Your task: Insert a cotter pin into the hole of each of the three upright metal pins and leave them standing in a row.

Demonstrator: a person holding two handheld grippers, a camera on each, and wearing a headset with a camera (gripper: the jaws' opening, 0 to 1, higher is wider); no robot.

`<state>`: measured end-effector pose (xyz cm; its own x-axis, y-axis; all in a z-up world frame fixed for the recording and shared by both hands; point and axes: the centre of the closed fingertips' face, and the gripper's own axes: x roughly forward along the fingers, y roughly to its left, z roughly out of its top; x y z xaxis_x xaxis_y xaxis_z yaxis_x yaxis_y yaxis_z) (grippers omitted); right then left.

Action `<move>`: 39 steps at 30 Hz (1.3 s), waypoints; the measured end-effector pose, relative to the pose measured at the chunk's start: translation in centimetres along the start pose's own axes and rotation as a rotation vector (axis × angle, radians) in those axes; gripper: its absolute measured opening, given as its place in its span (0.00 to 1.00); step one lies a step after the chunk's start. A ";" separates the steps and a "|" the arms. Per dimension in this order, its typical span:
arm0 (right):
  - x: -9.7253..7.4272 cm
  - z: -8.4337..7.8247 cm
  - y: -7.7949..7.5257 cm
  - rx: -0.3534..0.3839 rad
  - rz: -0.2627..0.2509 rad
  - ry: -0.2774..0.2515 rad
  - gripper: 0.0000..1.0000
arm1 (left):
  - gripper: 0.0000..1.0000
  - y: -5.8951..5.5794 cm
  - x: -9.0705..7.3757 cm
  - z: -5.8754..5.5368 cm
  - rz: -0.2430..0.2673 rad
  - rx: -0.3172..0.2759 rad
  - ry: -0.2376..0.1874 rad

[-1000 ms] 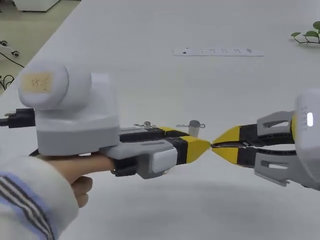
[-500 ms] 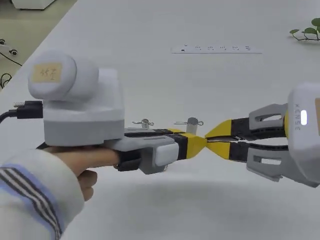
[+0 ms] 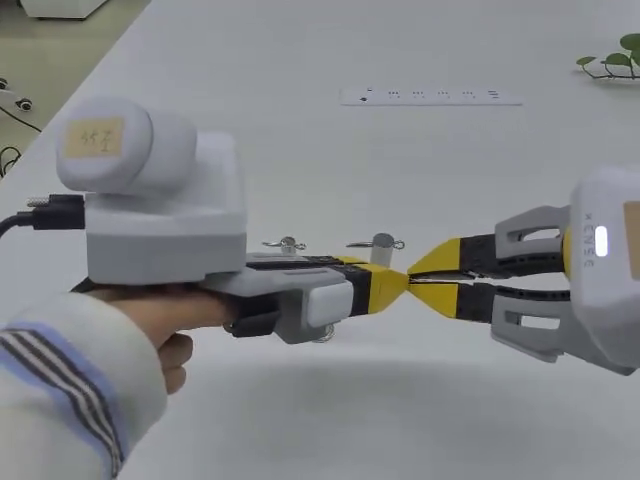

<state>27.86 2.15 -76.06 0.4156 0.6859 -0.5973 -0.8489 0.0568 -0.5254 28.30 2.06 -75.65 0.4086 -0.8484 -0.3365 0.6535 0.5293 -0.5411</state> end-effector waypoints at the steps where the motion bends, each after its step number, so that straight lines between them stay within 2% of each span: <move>1: 0.0 0.0 0.0 0.000 0.002 0.001 0.03 | 0.01 0.0 0.0 0.0 0.000 0.000 0.004; 5: 0.0 0.0 0.3 -0.009 0.010 0.000 0.03 | 0.01 0.0 -0.1 -0.3 0.006 0.008 0.035; 7: 0.0 0.0 0.4 -0.006 0.012 0.001 0.03 | 0.00 0.0 -0.1 -0.6 0.014 -0.033 0.056; 17: 0.1 0.5 0.4 -0.005 0.018 -0.027 0.06 | 0.00 0.2 -0.4 -0.3 0.017 -0.020 0.045; 19: 0.2 0.6 0.3 0.015 0.015 -0.035 0.14 | 0.00 0.3 -0.5 -0.2 0.017 -0.021 0.040; 21: 0.3 0.2 0.1 0.038 0.016 -0.031 0.15 | 0.00 0.4 -0.7 -0.2 0.017 -0.013 0.041; 24: 0.3 -0.5 0.0 0.112 0.027 -0.032 0.19 | 0.00 1.0 -1.2 -0.2 0.029 -0.004 0.045; 26: 0.3 -0.7 0.1 0.177 0.049 -0.048 0.23 | 0.00 1.1 -1.4 -0.1 0.029 0.013 0.046; 27: 0.2 -0.7 -0.1 0.181 0.044 -0.054 0.22 | 0.00 1.1 -1.6 -0.1 0.022 0.035 0.048; 28: 0.1 -0.5 -0.1 0.197 0.053 -0.075 0.22 | 0.00 1.0 -1.7 0.0 0.009 0.066 0.044; 31: -0.1 0.0 -0.2 0.281 0.078 -0.121 0.22 | 0.00 0.7 -1.9 0.0 -0.011 0.094 0.038; 32: 0.0 -0.1 -0.2 0.301 0.095 -0.134 0.22 | 0.00 0.6 -2.0 -0.1 -0.017 0.116 0.041; 33: -0.1 0.1 -0.1 0.345 0.117 -0.153 0.22 | 0.00 0.4 -2.0 -0.2 -0.030 0.164 0.046; 36: -0.2 0.7 0.1 0.408 0.159 -0.196 0.22 | 0.00 -0.7 -2.1 -0.4 -0.080 0.276 0.044; 37: -0.3 0.8 0.3 0.431 0.178 -0.203 0.22 | 0.00 -0.9 -2.1 -0.5 -0.091 0.300 0.046; 39: -0.3 0.8 0.3 0.420 0.180 -0.205 0.21 | 0.00 -1.4 -2.1 -0.5 -0.099 0.309 0.036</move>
<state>27.23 2.52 -75.55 0.2137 0.8378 -0.5024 -0.9769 0.1828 -0.1109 26.25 3.10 -74.54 0.3137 -0.8925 -0.3241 0.8536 0.4146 -0.3154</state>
